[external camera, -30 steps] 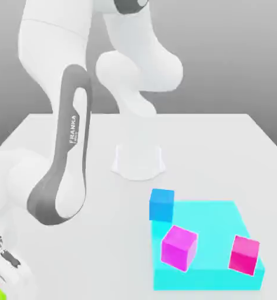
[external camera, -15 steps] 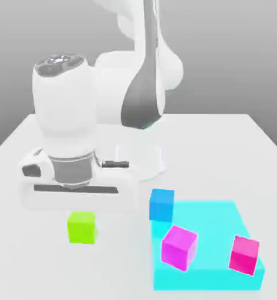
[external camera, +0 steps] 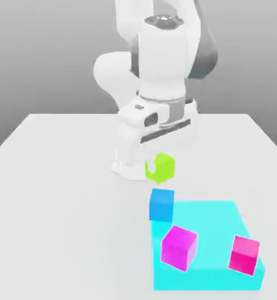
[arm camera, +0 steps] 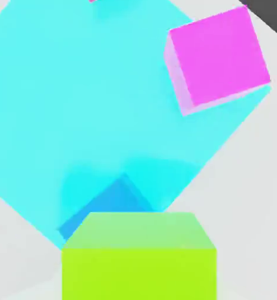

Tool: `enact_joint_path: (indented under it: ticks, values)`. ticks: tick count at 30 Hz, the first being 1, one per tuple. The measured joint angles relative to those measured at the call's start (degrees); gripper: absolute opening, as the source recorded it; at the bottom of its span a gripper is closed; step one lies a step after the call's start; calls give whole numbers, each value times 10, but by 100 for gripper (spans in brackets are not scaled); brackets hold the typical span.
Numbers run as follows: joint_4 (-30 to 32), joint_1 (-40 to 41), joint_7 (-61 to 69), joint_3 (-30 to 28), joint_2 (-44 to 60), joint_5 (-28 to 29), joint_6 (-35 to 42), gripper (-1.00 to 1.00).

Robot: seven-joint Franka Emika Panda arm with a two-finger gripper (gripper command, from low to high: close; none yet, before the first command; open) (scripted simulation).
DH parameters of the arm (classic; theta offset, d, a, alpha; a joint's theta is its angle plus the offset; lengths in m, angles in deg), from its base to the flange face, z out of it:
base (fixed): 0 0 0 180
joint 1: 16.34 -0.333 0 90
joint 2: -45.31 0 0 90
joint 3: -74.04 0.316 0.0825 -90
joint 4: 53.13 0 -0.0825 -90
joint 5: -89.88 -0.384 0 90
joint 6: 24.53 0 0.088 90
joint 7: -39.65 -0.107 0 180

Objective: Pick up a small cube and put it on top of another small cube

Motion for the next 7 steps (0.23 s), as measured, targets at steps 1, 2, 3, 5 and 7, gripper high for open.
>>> enact_joint_path:
  ticks: [1,2,3,5,7]
  values:
    - [5,-2,1,0,17,1,-22,-100]
    - [9,-2,2,1,35,0,-45,-100]
    - [14,-2,2,1,55,1,-69,-100]
    - [20,-1,2,2,90,2,-111,100]
    - [20,-1,2,2,90,2,-111,100]
